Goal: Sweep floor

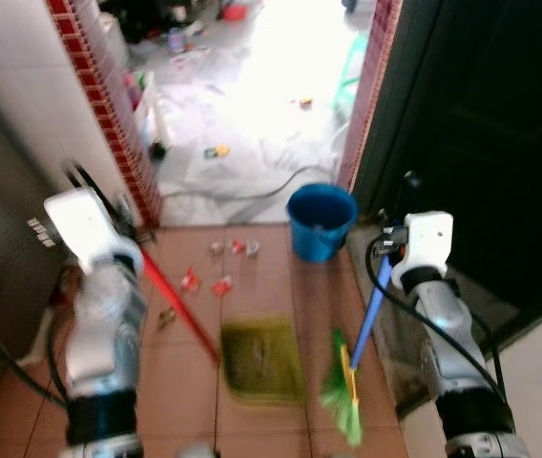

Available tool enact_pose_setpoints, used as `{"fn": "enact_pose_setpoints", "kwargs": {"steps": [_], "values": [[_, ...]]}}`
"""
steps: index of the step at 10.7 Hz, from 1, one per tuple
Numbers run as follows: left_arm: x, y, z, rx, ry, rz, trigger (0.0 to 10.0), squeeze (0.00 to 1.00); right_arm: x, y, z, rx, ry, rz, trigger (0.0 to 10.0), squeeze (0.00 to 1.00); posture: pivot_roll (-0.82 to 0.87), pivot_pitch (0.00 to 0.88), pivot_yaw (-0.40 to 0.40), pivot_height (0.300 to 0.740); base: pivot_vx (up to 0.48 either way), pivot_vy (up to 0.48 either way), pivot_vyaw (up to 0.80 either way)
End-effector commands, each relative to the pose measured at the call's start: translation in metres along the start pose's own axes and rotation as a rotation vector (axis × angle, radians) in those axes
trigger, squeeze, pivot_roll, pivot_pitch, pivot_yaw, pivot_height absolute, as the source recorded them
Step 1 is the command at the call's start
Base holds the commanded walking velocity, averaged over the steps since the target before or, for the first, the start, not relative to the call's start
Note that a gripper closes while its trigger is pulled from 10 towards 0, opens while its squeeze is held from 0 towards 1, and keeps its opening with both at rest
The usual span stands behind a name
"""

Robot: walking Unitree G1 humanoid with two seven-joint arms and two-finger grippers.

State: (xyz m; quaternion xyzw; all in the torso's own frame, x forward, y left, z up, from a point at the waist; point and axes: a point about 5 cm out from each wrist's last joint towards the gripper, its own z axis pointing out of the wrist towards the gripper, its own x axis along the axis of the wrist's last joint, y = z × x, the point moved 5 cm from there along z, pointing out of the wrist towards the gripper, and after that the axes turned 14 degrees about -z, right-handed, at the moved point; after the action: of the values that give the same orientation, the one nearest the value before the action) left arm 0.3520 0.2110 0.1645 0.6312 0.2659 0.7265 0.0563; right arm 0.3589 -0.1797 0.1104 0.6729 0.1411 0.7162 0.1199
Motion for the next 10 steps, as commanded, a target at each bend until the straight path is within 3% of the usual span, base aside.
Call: {"fn": "enact_pose_setpoints", "kwargs": {"steps": [1,3,10], "values": [[0.043,0.011,0.006,-0.022,0.143,-0.021,10.0,0.00,0.011,0.000,0.005,0.001,0.041,-0.009,10.0,0.00,-0.10,0.007,0.047,0.740,0.379,0.000,0.00],[0.065,0.021,0.012,-0.043,0.199,-0.044,10.0,0.00,0.010,-0.001,0.005,0.003,0.042,-0.007,10.0,0.00,-0.10,0.005,0.051,0.740,0.426,0.000,0.00],[0.074,0.029,0.012,-0.055,0.219,-0.059,10.0,0.00,0.008,-0.004,0.003,0.011,0.040,-0.001,10.0,0.00,-0.10,0.014,0.057,0.740,0.469,0.000,0.00]]}}
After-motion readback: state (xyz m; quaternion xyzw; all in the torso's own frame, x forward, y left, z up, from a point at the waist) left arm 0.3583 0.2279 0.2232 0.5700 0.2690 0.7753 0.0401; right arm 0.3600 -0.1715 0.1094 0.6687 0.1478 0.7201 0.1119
